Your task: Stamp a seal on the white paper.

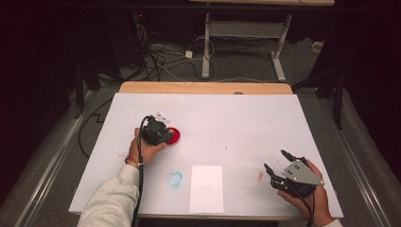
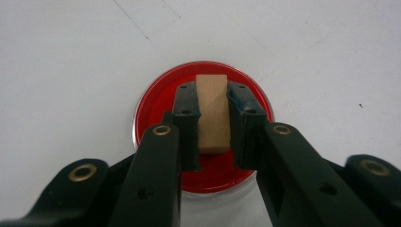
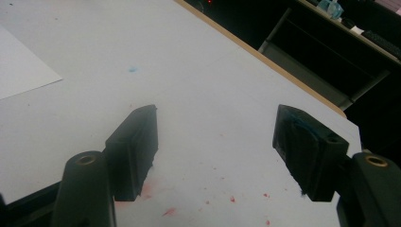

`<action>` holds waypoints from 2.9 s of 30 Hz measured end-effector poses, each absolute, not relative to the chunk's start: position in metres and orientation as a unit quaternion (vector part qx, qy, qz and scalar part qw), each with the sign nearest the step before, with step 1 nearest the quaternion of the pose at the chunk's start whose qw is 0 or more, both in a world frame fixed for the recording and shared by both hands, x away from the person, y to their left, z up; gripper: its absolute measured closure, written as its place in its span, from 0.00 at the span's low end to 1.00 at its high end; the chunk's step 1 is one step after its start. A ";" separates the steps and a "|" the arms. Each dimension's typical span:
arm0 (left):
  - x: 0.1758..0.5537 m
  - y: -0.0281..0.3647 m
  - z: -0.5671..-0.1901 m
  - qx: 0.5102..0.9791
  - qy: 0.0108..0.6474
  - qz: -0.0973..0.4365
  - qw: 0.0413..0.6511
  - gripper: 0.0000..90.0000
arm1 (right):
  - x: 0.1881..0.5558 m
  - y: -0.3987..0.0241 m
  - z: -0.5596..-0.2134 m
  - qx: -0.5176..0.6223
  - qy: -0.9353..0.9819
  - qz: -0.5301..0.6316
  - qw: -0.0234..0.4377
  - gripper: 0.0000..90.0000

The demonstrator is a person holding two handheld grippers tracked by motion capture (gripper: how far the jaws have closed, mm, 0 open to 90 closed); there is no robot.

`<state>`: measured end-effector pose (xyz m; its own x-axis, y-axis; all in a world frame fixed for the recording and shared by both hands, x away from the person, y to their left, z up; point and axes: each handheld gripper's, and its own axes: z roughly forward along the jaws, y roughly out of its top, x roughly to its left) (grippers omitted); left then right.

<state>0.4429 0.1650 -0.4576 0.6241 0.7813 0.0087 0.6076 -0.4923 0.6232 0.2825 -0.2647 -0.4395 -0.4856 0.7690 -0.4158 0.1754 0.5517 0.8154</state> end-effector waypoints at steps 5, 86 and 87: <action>0.443 0.165 -0.458 0.851 0.407 0.148 0.296 0.82 | 0.282 -0.265 -0.440 0.302 0.781 0.365 0.408 0.36; 0.333 0.099 -0.391 0.887 0.195 0.155 0.389 0.82 | 0.276 -0.270 -0.436 0.299 0.772 0.379 0.413 0.36; 0.331 0.097 -0.392 0.888 0.192 0.154 0.389 0.82 | 0.276 -0.270 -0.436 0.299 0.772 0.379 0.413 0.36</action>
